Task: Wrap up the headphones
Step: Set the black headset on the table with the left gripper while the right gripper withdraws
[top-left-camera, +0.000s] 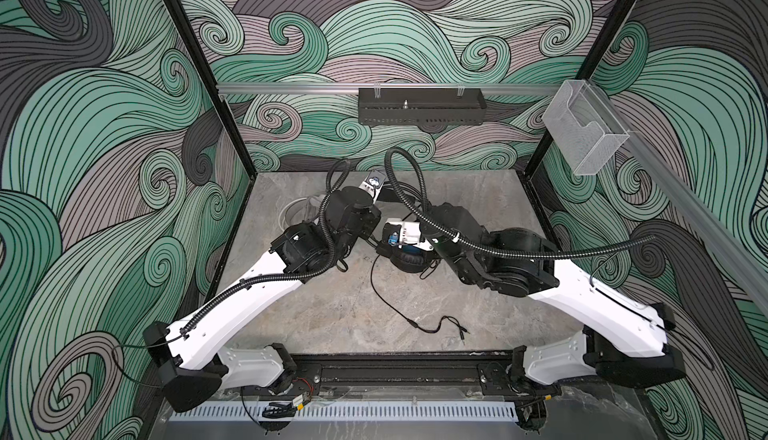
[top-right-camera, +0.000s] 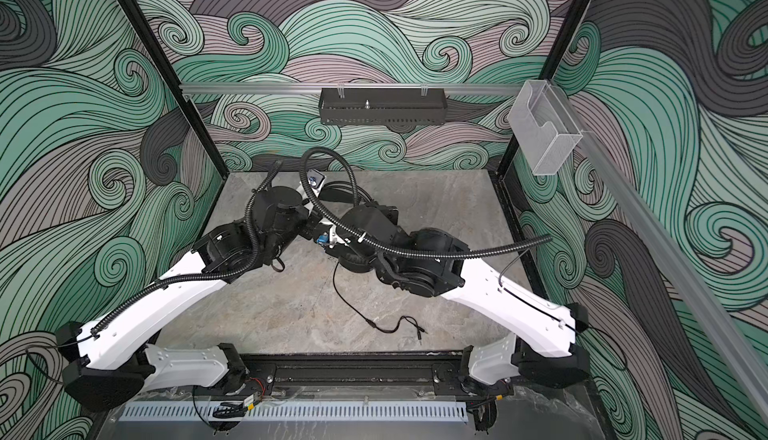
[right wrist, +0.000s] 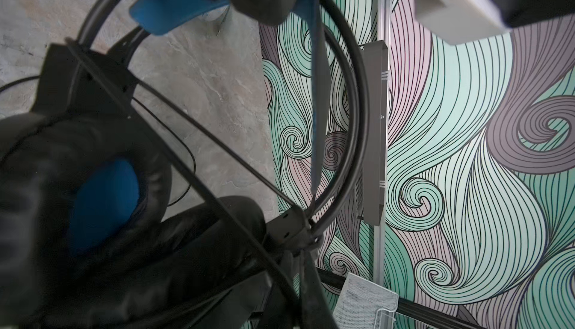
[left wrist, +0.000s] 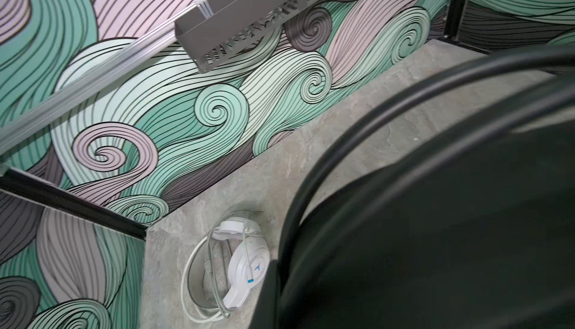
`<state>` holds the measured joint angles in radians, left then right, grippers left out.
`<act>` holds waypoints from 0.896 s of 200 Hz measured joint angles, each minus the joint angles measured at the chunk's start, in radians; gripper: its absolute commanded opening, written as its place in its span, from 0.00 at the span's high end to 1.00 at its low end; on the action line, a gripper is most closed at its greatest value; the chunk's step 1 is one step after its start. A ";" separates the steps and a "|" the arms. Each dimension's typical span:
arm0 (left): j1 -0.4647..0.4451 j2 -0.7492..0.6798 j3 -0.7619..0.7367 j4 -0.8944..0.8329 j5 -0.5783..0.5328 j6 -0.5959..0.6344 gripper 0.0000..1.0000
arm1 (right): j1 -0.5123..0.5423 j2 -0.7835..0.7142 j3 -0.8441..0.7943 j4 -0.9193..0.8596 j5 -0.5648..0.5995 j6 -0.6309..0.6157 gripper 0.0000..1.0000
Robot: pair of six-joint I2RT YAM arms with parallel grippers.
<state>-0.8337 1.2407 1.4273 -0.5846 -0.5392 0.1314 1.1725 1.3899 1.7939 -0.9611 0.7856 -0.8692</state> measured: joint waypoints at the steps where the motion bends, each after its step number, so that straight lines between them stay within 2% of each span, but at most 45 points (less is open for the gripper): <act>1: 0.000 -0.001 0.000 0.000 0.003 0.000 1.00 | 0.000 -0.001 0.000 0.001 0.000 0.000 0.92; 36: 0.001 -0.015 -0.001 -0.021 0.104 0.000 1.00 | -0.002 -0.015 0.000 0.040 -0.027 0.000 0.93; 74: 0.003 -0.034 -0.020 -0.033 0.140 -0.005 1.00 | -0.013 -0.024 -0.032 0.069 -0.033 -0.032 0.90; 118: 0.005 -0.086 -0.058 -0.117 0.222 0.017 1.00 | -0.115 -0.116 -0.095 0.129 -0.038 -0.035 0.87; 147: 0.005 -0.093 -0.058 -0.171 0.264 0.025 1.00 | -0.141 -0.184 -0.121 0.192 -0.060 -0.028 0.90; 179: 0.005 -0.093 -0.058 -0.185 0.282 0.018 1.00 | -0.177 -0.196 -0.180 0.240 -0.092 0.015 0.90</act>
<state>-0.8291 1.1481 1.3689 -0.7692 -0.2569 0.1493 0.9958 1.1942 1.6138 -0.7208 0.6941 -0.8543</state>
